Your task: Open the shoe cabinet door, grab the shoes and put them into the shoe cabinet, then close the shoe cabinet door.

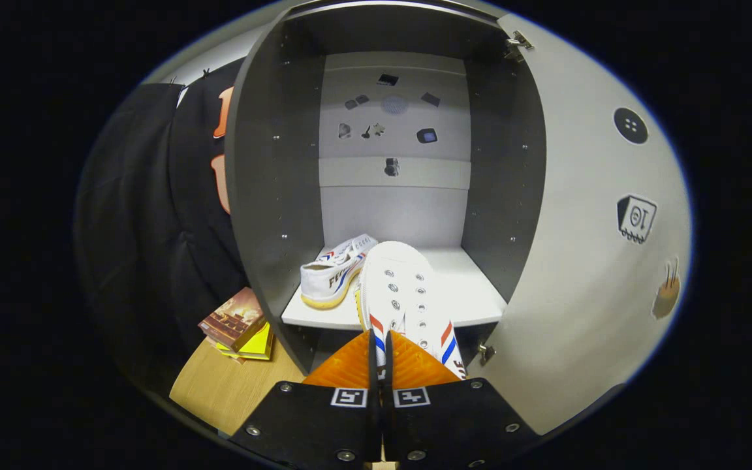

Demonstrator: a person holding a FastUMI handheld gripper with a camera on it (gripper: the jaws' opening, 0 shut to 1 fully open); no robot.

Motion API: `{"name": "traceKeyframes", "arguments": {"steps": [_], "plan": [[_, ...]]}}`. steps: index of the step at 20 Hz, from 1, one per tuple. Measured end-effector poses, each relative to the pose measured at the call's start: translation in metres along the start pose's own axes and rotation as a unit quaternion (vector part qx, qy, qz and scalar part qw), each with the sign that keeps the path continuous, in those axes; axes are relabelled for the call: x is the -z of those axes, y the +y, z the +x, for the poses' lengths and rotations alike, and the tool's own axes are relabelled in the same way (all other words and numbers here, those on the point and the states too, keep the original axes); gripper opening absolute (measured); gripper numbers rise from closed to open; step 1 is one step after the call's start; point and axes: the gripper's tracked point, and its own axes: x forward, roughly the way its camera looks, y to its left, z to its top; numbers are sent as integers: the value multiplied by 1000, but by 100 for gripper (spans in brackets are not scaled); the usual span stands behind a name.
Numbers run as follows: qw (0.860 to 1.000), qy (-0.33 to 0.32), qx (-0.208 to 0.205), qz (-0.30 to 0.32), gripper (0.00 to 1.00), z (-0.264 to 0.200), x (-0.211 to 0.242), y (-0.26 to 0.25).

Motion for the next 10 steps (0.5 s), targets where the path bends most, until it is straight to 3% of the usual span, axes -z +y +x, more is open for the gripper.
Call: {"name": "traceKeyframes", "arguments": {"steps": [10], "plan": [[999, 11, 39, 13, 0, 124, -55, -46]]}}
